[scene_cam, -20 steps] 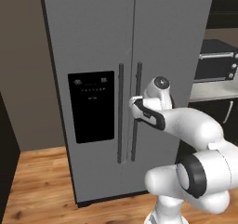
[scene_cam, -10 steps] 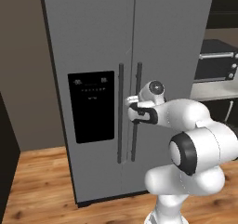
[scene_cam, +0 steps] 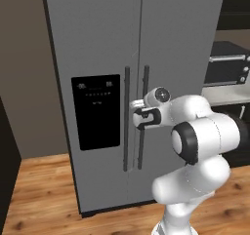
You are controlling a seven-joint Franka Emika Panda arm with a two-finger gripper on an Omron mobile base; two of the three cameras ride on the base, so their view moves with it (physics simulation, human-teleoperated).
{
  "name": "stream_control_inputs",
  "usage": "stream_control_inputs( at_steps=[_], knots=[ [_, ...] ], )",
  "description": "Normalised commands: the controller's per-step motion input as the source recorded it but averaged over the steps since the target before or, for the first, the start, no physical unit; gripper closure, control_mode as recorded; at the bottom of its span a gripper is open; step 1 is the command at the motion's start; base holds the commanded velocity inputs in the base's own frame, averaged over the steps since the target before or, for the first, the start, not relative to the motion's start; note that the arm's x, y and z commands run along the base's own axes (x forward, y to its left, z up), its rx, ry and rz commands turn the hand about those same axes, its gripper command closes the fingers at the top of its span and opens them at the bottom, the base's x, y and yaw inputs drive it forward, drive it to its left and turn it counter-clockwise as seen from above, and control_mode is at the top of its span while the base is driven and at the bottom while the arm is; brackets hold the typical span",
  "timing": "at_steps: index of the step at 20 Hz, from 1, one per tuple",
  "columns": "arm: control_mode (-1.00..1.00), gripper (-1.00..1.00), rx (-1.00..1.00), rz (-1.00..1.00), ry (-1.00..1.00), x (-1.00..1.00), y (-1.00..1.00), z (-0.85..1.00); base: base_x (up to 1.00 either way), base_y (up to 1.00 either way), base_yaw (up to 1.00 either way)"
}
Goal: Take the cake and donut from the fridge and place them on the empty tray on the dining counter.
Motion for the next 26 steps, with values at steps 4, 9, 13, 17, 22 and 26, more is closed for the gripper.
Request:
stream_control_inputs(
  at_steps=[4, 9, 13, 17, 22, 26],
  knots=[
    [-1.00, -1.00, 0.00, 0.00, -0.01, 0.56, -0.09, 0.00, 0.00, 0.00, 0.00],
    [-1.00, -1.00, 0.00, 0.00, 0.00, 0.73, -0.03, -0.14, 0.00, 0.00, 0.00],
    [-1.00, -1.00, 0.00, 0.00, 0.00, 0.85, 0.00, -0.28, 0.00, 0.00, 0.00],
    [-1.00, 1.00, 0.00, 0.00, 0.00, 0.95, 0.00, -0.30, 0.00, 0.00, 0.00],
    [-1.00, 1.00, 0.00, 0.00, -0.01, 0.92, -0.02, -0.12, 0.00, 0.00, 0.00],
    [-1.00, 1.00, 0.04, 0.00, -0.06, 0.67, -0.04, 0.02, 0.00, 0.00, 0.00]
  ],
)
